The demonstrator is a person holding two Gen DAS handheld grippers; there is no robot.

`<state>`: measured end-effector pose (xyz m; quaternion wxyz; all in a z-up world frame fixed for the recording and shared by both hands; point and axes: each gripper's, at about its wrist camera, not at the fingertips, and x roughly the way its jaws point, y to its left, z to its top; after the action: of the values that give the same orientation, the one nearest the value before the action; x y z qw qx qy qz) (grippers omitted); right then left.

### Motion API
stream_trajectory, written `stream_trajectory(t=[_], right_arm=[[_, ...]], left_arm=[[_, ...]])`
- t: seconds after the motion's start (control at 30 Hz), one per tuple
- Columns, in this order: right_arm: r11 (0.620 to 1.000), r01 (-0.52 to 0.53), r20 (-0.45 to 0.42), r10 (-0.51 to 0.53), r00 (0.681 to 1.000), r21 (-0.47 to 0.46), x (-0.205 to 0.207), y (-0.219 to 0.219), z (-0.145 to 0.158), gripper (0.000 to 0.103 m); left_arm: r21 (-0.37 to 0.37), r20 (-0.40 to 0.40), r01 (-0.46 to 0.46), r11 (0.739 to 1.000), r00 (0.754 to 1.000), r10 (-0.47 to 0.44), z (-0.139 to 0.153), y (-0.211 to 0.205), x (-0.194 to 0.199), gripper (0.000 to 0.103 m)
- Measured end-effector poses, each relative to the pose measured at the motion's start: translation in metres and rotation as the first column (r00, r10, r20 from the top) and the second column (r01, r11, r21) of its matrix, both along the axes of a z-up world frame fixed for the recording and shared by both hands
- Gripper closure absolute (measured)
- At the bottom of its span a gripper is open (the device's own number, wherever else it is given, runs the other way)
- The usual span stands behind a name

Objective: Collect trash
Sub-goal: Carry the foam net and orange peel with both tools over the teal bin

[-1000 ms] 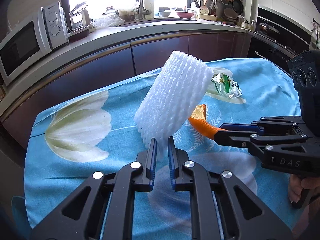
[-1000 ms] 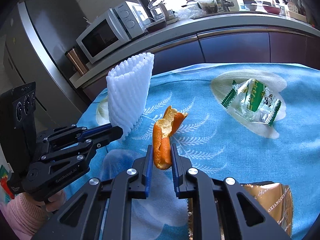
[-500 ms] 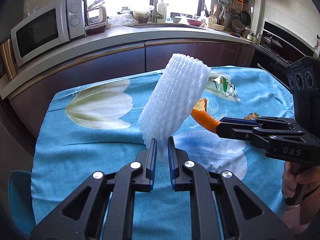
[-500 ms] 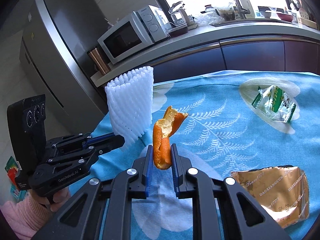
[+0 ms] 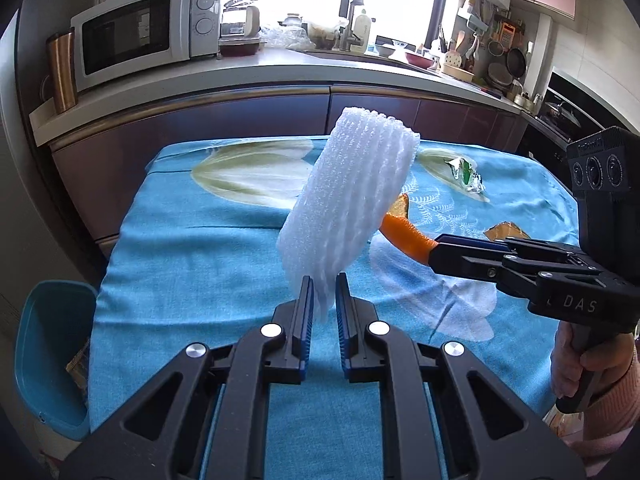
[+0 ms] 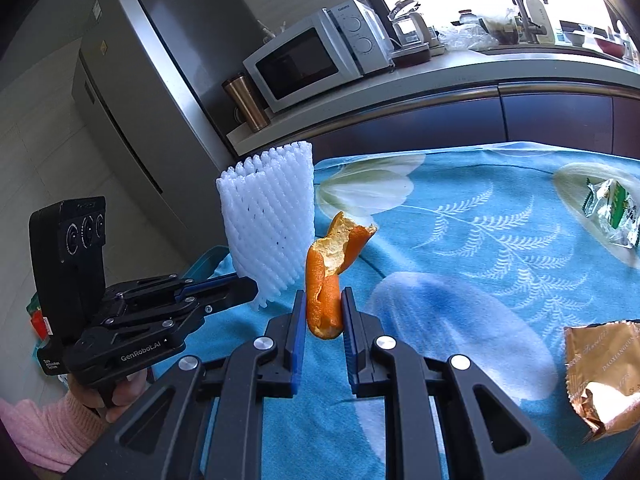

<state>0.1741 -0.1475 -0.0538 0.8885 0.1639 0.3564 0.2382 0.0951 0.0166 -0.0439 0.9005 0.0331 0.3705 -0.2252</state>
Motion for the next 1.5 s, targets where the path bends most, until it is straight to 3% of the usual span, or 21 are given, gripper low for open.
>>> stream_trajectory(t=[0.67,1.5], right_arm=[[0.992,-0.127,0.015,0.127,0.992,0.003,-0.004,0.066,0.008,0.087],[0.957,-0.289,0.023,0.289,0.957,-0.001,0.014,0.146,0.017,0.087]], left_arm=[[-0.056,0.011,-0.127,0.990,0.992,0.127,0.010,0.071,-0.029,0.091],[-0.069,0.021,-0.287,0.955,0.957,0.289,0.014,0.155,-0.044,0.091]])
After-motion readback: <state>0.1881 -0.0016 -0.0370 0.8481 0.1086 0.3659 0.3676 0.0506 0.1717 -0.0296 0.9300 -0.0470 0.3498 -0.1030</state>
